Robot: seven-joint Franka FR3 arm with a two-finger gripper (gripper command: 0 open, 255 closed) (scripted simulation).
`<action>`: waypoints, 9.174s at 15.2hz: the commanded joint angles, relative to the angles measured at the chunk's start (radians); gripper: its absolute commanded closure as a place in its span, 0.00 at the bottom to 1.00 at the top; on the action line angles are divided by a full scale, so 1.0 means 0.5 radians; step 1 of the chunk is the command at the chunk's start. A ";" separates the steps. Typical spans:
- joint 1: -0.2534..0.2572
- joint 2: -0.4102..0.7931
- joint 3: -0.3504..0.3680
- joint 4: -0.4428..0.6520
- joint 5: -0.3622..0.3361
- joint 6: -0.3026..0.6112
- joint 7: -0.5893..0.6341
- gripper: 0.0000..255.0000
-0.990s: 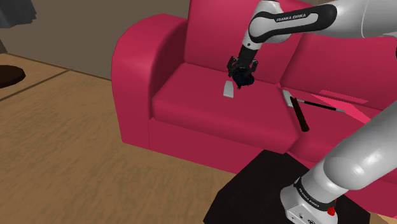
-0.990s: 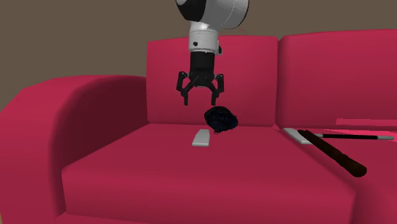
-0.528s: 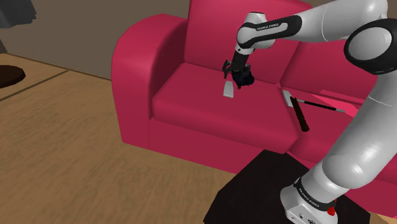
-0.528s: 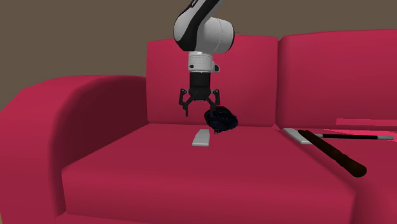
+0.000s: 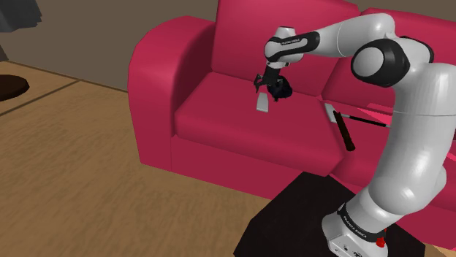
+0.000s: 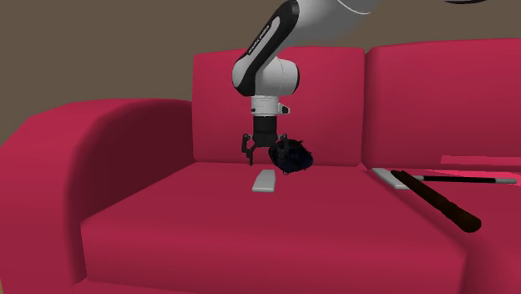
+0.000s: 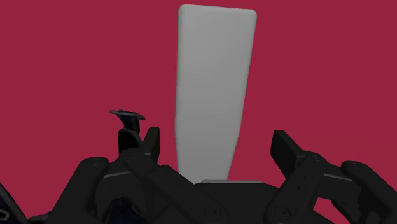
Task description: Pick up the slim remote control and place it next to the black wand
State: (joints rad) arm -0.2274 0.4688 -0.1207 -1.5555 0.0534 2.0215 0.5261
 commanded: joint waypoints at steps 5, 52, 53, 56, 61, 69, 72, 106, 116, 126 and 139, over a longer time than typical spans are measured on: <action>-0.021 0.136 -0.006 0.021 0.020 0.106 0.015 0.00; -0.192 -0.415 -0.123 -0.418 -0.021 -0.005 -0.271 1.00; -0.212 -0.454 -0.138 -0.472 -0.024 0.011 -0.307 1.00; -0.275 -0.560 -0.185 -0.620 -0.036 0.053 -0.416 1.00; -0.384 -0.707 -0.274 -0.815 -0.059 0.105 -0.608 1.00; -0.568 -0.856 -0.440 -1.002 -0.095 0.149 -0.945 1.00; -0.641 -0.883 -0.508 -1.035 -0.103 0.156 -1.081 1.00; -1.837 0.078 -0.995 0.126 0.490 -0.222 -2.839 1.00; -1.975 0.268 -0.955 0.224 0.584 -0.150 -2.945 1.00; -1.979 0.337 -0.926 0.129 0.629 0.004 -2.974 1.00; -1.974 0.287 -0.947 0.188 0.597 -0.099 -2.954 0.00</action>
State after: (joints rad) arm -1.2152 0.6216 -0.5901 -1.4736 0.3579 1.9929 -0.9552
